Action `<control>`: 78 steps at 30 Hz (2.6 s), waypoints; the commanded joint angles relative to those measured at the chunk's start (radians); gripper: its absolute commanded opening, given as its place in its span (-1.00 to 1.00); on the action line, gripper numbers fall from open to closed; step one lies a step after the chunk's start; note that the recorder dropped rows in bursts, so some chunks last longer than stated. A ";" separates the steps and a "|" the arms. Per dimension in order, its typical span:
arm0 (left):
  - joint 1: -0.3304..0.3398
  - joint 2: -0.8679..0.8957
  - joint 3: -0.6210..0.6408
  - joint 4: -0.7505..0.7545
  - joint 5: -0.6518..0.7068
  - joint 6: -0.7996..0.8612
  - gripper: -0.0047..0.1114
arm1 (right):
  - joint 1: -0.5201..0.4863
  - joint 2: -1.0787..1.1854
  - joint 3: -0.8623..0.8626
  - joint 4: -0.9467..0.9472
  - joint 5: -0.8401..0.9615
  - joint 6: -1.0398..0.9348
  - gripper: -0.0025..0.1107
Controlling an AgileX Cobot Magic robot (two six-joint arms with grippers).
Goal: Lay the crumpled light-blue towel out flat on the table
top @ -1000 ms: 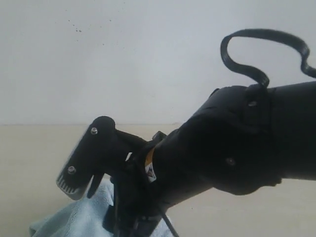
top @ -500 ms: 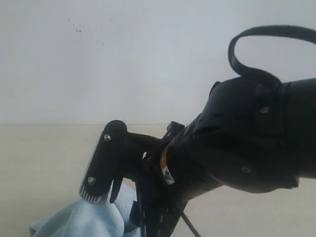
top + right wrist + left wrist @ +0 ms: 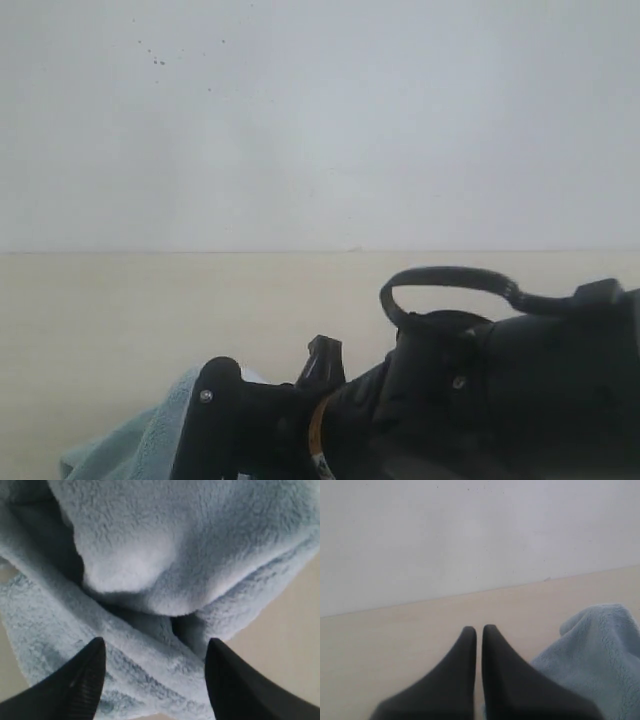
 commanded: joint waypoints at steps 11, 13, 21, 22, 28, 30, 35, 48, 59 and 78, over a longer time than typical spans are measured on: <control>-0.004 -0.004 0.004 -0.002 -0.008 -0.008 -0.85 | -0.003 0.071 0.005 0.029 -0.017 -0.004 0.02; -0.004 -0.004 0.004 -0.002 -0.008 -0.008 -0.85 | -0.003 0.071 0.005 0.032 -0.012 -0.004 -0.10; -0.004 -0.004 0.004 -0.002 -0.008 -0.008 -0.85 | -0.003 0.055 0.005 0.105 0.001 -0.004 -0.94; -0.004 -0.004 0.004 -0.002 -0.008 -0.008 -0.85 | -0.003 0.048 0.005 0.112 0.000 -0.004 -0.93; -0.004 -0.004 0.004 -0.002 -0.008 -0.008 -0.85 | -0.003 -0.067 0.005 0.136 0.029 -0.004 -0.93; -0.004 -0.004 0.004 -0.002 -0.008 -0.008 -0.85 | -0.003 -0.120 0.005 0.144 0.035 -0.004 -0.93; -0.004 -0.004 0.004 -0.002 -0.008 -0.008 -0.85 | -0.003 -0.233 0.005 0.214 0.036 -0.004 -0.93; -0.004 -0.004 0.004 -0.002 -0.008 -0.008 -0.85 | 0.176 -0.291 0.005 0.318 0.082 -0.069 -0.93; -0.004 -0.004 0.004 -0.002 -0.008 -0.008 -0.85 | 0.176 -0.293 -0.068 0.304 0.142 -0.069 -0.93; -0.004 -0.004 0.004 -0.261 -0.111 -0.543 -0.85 | 0.176 -0.290 -0.068 0.299 0.124 -0.058 -0.93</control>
